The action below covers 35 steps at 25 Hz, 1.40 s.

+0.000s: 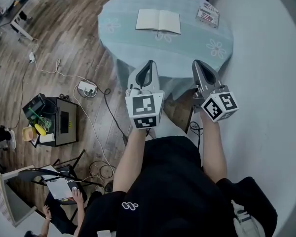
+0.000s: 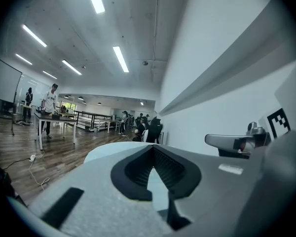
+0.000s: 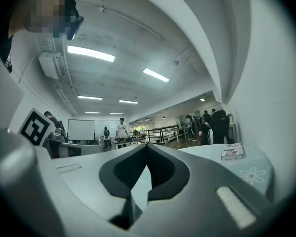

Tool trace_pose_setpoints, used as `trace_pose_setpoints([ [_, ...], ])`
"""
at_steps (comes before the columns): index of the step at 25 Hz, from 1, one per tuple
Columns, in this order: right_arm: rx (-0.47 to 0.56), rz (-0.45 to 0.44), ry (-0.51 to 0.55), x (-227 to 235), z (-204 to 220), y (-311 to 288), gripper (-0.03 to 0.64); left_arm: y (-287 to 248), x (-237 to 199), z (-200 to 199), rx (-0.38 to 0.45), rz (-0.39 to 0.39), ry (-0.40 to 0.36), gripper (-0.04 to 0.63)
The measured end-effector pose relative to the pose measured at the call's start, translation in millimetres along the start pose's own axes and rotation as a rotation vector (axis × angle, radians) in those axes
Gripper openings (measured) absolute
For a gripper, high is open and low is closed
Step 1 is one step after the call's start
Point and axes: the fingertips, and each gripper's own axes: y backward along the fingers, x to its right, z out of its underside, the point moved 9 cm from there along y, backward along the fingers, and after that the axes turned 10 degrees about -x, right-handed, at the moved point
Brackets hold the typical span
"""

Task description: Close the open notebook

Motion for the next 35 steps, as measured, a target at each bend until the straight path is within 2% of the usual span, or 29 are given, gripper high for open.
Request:
trace_pose_setpoints([
  [3,-0.004,-0.008,-0.003,14.1,0.8,-31.9,0.014,-24.2,-17.2,-1.0,-0.011,-0.02,-0.001,0.003],
  [7,-0.079,-0.019,0.109,27.4,3.6,-87.3,0.014,-64.4,-46.8,1.0,-0.055,-0.066,0.014,0.003],
  [10,-0.108,-0.033,0.14,48.0,4.3,-129.2,0.014,-106.4,-65.6,2.4,-0.093,-0.089,0.022,0.003],
  [14,-0.157,0.016,0.097,104.4,13.5,-178.5,0.014,-180.7,-79.5,-0.8,-0.146,-0.074,0.015,0.003],
  [18,-0.237,0.074,0.224,156.4,6.7,-222.1,0.014,-257.4,-81.2,-19.5,-0.158,-0.051,-0.03,0.003],
  [20,-0.244,0.09,0.245,176.7,-0.5,-238.3,0.014,-289.9,-79.0,-30.9,-0.167,-0.034,-0.062,0.004],
  [25,-0.226,0.1,0.195,223.4,-9.6,-268.0,0.014,-347.0,-70.7,-48.3,-0.19,-0.017,-0.148,0.003],
  [35,-0.261,0.11,0.065,265.2,24.4,-290.3,0.014,-398.0,-72.5,-8.9,-0.373,-0.017,-0.291,0.005],
])
